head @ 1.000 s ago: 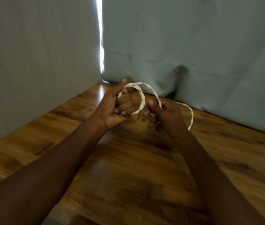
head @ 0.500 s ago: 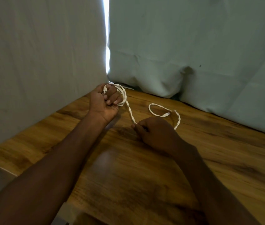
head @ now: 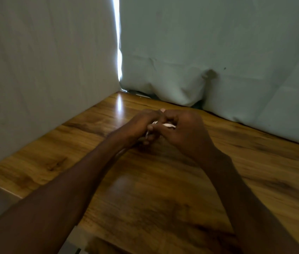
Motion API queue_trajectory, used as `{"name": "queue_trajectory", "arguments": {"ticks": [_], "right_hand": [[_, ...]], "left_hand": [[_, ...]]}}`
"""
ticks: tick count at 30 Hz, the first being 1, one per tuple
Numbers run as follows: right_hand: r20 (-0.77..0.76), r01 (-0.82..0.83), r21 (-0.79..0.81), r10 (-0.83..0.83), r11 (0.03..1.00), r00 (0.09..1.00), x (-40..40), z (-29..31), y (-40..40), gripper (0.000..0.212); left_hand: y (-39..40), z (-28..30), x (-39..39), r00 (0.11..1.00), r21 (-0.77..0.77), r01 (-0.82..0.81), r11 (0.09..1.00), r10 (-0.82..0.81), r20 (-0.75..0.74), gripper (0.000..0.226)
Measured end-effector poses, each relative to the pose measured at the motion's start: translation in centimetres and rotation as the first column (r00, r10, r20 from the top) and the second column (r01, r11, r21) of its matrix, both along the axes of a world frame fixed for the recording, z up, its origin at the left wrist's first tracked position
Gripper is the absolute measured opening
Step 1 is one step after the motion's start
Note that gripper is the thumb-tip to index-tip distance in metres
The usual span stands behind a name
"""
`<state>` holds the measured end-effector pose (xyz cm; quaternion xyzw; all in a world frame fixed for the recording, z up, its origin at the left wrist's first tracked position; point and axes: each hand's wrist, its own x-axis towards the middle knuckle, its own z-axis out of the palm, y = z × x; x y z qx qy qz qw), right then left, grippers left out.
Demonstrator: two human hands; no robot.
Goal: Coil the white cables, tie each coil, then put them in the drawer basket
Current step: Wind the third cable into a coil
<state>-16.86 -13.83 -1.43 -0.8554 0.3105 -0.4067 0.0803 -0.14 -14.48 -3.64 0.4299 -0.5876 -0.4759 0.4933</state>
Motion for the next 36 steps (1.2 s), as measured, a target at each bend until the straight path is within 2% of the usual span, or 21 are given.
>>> {"name": "queue_trajectory", "arguments": {"ticks": [4, 7, 10, 15, 18, 21, 24, 25, 28, 30, 33, 36], "right_hand": [[0.295, 0.122, 0.108, -0.149, 0.987, 0.944, -1.8, 0.6, -1.0, 0.031], [0.369, 0.144, 0.189, -0.206, 0.971, 0.906, -2.0, 0.4, -1.4, 0.027], [0.409, 0.072, 0.241, -0.168, 0.968, 0.897, -2.0, -0.1, -1.9, 0.024], [0.44, -0.143, 0.394, -0.05, 0.908, 0.897, -1.4, -0.3, -1.7, 0.031], [0.472, -0.281, 0.542, -0.011, 0.792, 0.881, -0.8, -0.5, -1.6, 0.024], [0.55, -0.396, 0.626, -0.02, 0.672, 0.835, -0.8, -0.6, -1.7, 0.03], [0.575, -0.435, 0.647, -0.026, 0.626, 0.818, -1.0, -0.6, -1.8, 0.026], [0.568, -0.42, 0.643, -0.031, 0.641, 0.823, -1.0, -0.7, -1.9, 0.027], [0.46, -0.213, 0.54, -0.074, 0.814, 0.885, -0.8, -0.8, -2.2, 0.03], [0.441, -0.125, 0.448, -0.097, 0.885, 0.892, -0.3, -0.8, -2.1, 0.027], [0.491, -0.128, 0.4, -0.095, 0.907, 0.866, 0.0, -0.6, -1.9, 0.024], [0.531, -0.229, 0.484, -0.075, 0.845, 0.844, -0.4, -0.6, -1.8, 0.026]], "left_hand": [[0.5, 0.3, -0.2, 0.932, 0.164, 0.349, 0.923, -0.324, -0.162, 0.033], [0.6, 0.5, -0.4, 0.86, 0.186, 0.492, 0.851, -0.441, -0.257, 0.039], [0.5, 1.0, -0.2, 0.822, 0.162, 0.534, 0.83, -0.464, -0.329, 0.052], [0.6, 1.5, -0.2, 0.798, 0.11, 0.501, 0.859, -0.409, -0.443, 0.042], [0.3, 1.5, 0.3, 0.739, 0.094, 0.515, 0.852, -0.386, -0.552, 0.044], [0.1, 1.4, 0.5, 0.664, 0.057, 0.565, 0.823, -0.411, -0.625, 0.046], [0.3, 1.7, 0.2, 0.671, 0.026, 0.548, 0.836, -0.42, -0.611, 0.042], [0.4, 1.7, 0.1, 0.69, 0.026, 0.529, 0.848, -0.413, -0.594, 0.04], [0.4, 1.8, -0.3, 0.737, 0.039, 0.485, 0.873, -0.384, -0.556, 0.037], [0.5, 1.9, -0.7, 0.735, 0.041, 0.487, 0.872, -0.384, -0.559, 0.035], [0.5, 2.1, -0.9, 0.723, 0.039, 0.498, 0.866, -0.39, -0.57, 0.035], [0.6, 2.1, -0.7, 0.72, 0.028, 0.504, 0.863, -0.402, -0.566, 0.036]]}}
